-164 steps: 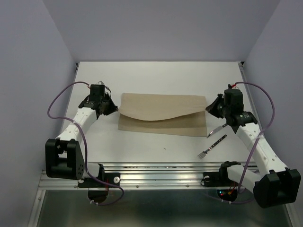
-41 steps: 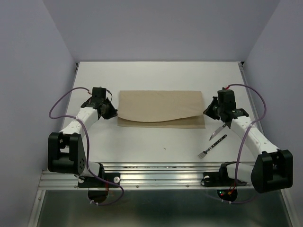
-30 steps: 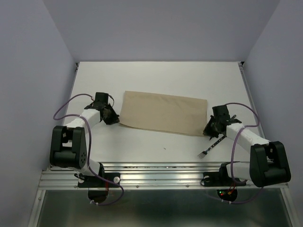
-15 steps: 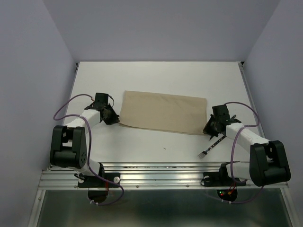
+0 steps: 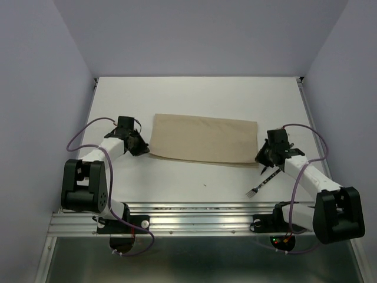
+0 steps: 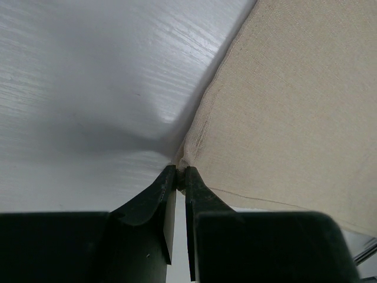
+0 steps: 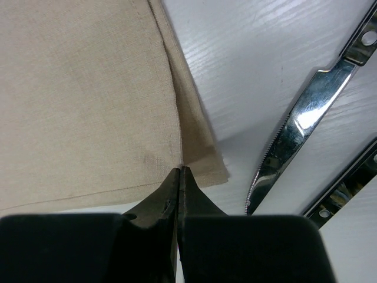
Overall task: Fold the napkin into a case and place the utensils inside
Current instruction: Fold and flatten the napkin at the center of the board, then smooth out the rectangle-folded napkin at the center of the board.
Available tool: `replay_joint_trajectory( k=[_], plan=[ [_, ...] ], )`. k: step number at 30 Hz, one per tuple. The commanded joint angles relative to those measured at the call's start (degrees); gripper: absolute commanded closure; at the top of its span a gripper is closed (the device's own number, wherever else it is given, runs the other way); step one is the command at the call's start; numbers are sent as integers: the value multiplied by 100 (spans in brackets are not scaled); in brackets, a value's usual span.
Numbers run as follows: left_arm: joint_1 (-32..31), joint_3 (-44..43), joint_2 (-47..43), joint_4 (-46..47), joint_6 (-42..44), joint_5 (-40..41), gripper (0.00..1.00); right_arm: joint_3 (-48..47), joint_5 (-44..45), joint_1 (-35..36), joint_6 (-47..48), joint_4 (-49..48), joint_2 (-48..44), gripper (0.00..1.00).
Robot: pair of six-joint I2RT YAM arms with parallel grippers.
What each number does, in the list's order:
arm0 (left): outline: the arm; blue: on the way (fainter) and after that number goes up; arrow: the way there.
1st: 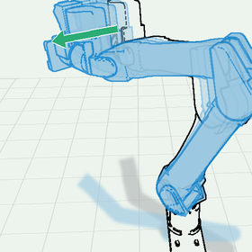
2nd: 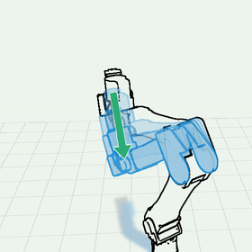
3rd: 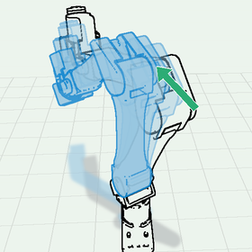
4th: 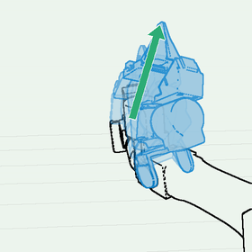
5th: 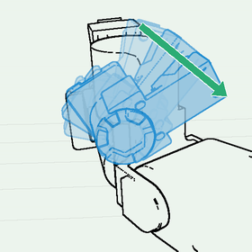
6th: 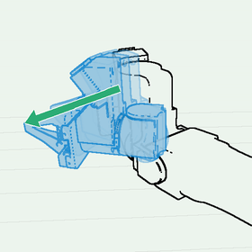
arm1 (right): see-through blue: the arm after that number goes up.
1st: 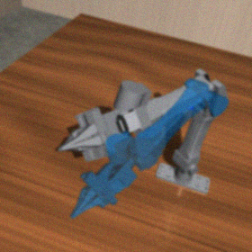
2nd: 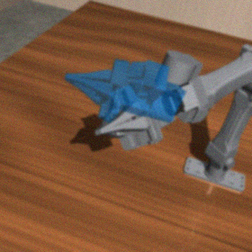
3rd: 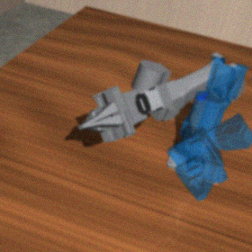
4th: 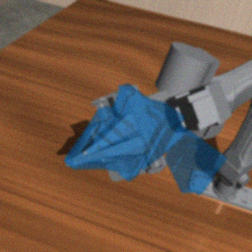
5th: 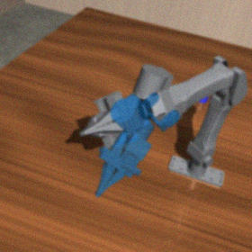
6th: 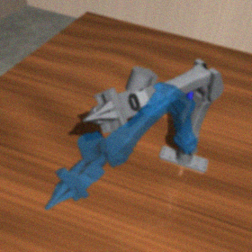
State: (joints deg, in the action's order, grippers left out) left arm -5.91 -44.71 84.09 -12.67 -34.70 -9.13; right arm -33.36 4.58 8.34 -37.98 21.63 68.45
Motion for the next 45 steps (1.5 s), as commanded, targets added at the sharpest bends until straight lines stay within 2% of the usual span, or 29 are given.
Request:
replay_joint_trajectory(
  k=[1, 6, 11, 16, 18, 20, 21, 24, 27, 35, 40, 45],
  plan=[
    [2, -20, -376, -25, 95, -63, 100, -372, 429, 10, -43, 157, -367, 99],
    [2, 58, -385, -17, 104, -81, 100, -303, 527, 10, -34, 289, -446, 99],
    [-41, 252, -105, 159, 95, -248, 100, 5, 368, 10, -236, 281, -192, 99],
    [-85, 305, 116, 282, 95, -432, 100, 5, 614, 10, -412, 333, 55, 99],
    [-94, 305, 160, 300, 95, -467, 90, -38, 658, 10, -412, 342, 151, 96],
    [-94, 296, 134, 300, 103, -511, 74, -74, 702, 10, -395, 342, 195, 69],
    [-103, 287, 99, 309, 112, -529, 64, -100, 737, 10, -386, 333, 222, 65],
    [-103, 243, -15, 256, 130, -520, 50, -135, 790, 10, -360, 342, 248, 57],
    [-103, 121, -77, 134, 165, -450, 48, -205, 843, 10, -307, 333, 353, 54],
    [-103, -161, -130, -96, 209, -248, 49, -285, 799, 10, -105, 167, 810, 56],
    [-103, -214, -183, -148, 209, -248, 50, -267, 519, 10, 97, 0, 872, 82],
    [-103, -284, -297, -201, 209, -256, 50, -241, 53, 10, 300, -185, 960, 97]
  ],
)
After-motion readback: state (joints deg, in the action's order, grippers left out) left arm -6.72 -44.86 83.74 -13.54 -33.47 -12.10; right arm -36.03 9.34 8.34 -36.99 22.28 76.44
